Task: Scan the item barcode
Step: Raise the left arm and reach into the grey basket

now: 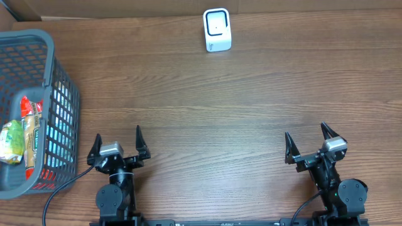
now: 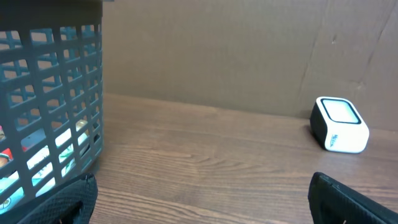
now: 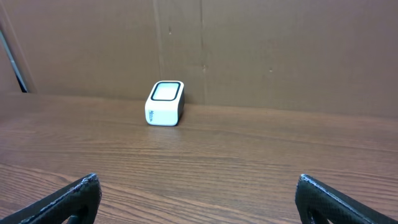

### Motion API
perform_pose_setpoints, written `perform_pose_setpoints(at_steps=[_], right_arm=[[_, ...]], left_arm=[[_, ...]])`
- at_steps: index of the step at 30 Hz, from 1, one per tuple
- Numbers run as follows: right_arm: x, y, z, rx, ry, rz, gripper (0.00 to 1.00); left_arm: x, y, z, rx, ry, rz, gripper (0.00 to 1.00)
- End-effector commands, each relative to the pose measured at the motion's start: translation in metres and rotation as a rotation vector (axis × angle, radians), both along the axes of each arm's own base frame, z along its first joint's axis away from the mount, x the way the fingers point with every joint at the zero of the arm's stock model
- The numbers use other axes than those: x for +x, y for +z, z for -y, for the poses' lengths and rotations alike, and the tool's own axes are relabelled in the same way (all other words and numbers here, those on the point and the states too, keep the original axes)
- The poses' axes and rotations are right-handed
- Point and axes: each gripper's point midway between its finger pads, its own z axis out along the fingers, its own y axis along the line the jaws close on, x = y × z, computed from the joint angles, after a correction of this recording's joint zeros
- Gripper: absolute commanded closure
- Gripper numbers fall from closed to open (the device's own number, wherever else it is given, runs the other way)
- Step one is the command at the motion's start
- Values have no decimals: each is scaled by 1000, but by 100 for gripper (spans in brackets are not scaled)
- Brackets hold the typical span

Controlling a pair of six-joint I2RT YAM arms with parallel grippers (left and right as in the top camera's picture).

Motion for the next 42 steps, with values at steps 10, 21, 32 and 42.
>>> perform_pose_setpoints(at_steps=[10, 21, 32, 42], right_arm=[[0, -2, -3, 2, 12, 2, 0], [-1, -2, -3, 2, 12, 3, 0], [-1, -2, -3, 2, 12, 3, 0], [-1, -2, -3, 2, 12, 3, 0]], left_arm=[[-5, 29, 3, -26, -17, 61, 0], [-2, 71, 14, -29, -78, 3, 0], [32, 136, 41, -114, -233, -203, 0], [40, 201, 60, -175, -333, -439, 0]])
